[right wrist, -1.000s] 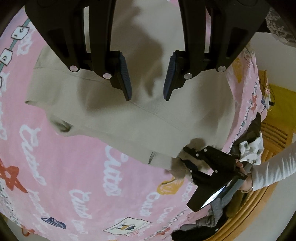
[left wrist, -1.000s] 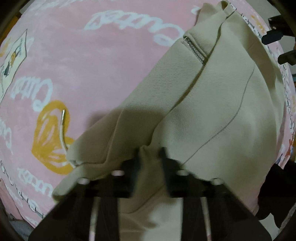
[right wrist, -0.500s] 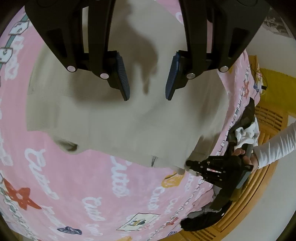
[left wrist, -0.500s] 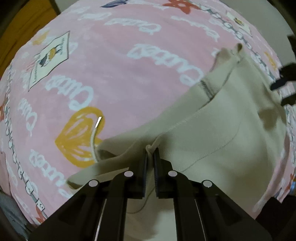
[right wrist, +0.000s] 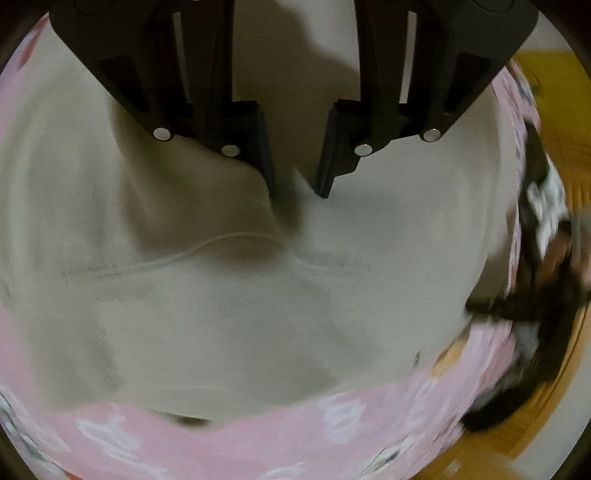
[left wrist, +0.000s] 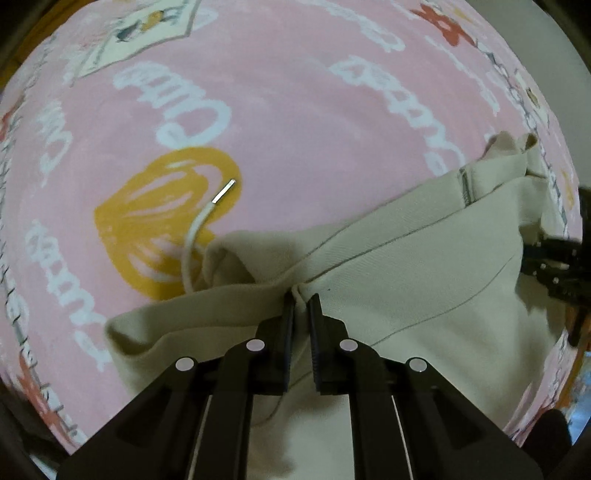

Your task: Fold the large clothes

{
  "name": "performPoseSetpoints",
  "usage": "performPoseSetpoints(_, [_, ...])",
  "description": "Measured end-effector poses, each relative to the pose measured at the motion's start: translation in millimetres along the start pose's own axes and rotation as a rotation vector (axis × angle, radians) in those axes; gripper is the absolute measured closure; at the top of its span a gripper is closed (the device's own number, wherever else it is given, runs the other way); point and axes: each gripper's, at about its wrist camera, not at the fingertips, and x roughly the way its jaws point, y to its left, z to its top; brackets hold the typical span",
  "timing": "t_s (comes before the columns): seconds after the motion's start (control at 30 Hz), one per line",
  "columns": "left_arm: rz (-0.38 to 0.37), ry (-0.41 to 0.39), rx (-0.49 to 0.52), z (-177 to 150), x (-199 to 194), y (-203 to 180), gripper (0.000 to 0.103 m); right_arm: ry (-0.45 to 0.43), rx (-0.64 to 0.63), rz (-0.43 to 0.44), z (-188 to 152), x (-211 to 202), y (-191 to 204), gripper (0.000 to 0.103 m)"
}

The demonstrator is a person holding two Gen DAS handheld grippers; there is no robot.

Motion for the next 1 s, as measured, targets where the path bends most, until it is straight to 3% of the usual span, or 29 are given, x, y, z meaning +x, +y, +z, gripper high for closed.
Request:
performPoseSetpoints(0.1, [-0.013, -0.002, -0.005, -10, -26, -6, 0.093, -0.093, 0.086, -0.05, -16, -38, -1, 0.083])
performPoseSetpoints(0.23, [0.012, -0.064, 0.0, -34, -77, -23, 0.093, -0.252, 0.19, 0.019, -58, -103, -12, 0.083])
performPoseSetpoints(0.37, [0.038, -0.188, -0.166, -64, -127, -38, 0.097, -0.33, 0.348, 0.087, -114, -140, -38, 0.08])
performPoseSetpoints(0.47, [0.028, -0.269, -0.259, -84, -133, -83, 0.102, -0.341, 0.464, 0.126, -155, -147, -61, 0.08])
performPoseSetpoints(0.6, [0.232, -0.381, -0.335, -73, -128, -108, 0.102, -0.293, 0.514, 0.16, -187, -147, -83, 0.08])
performPoseSetpoints(0.67, [0.277, -0.376, -0.354, -58, -129, -103, 0.102, -0.285, 0.498, 0.181, -201, -153, -89, 0.08])
performPoseSetpoints(0.73, [0.249, -0.347, -0.352, -48, -133, -109, 0.102, -0.276, 0.482, 0.197, -207, -157, -96, 0.08])
performPoseSetpoints(0.83, [0.104, -0.298, -0.373, -61, -126, -142, 0.102, -0.267, 0.484, 0.208, -215, -158, -115, 0.08])
performPoseSetpoints(0.9, [0.029, -0.244, -0.43, -75, -101, -163, 0.102, -0.28, 0.535, 0.238, -220, -153, -132, 0.08])
performPoseSetpoints(1.0, [0.061, -0.188, -0.473, -80, -54, -177, 0.102, -0.298, 0.609, 0.276, -226, -147, -154, 0.08])
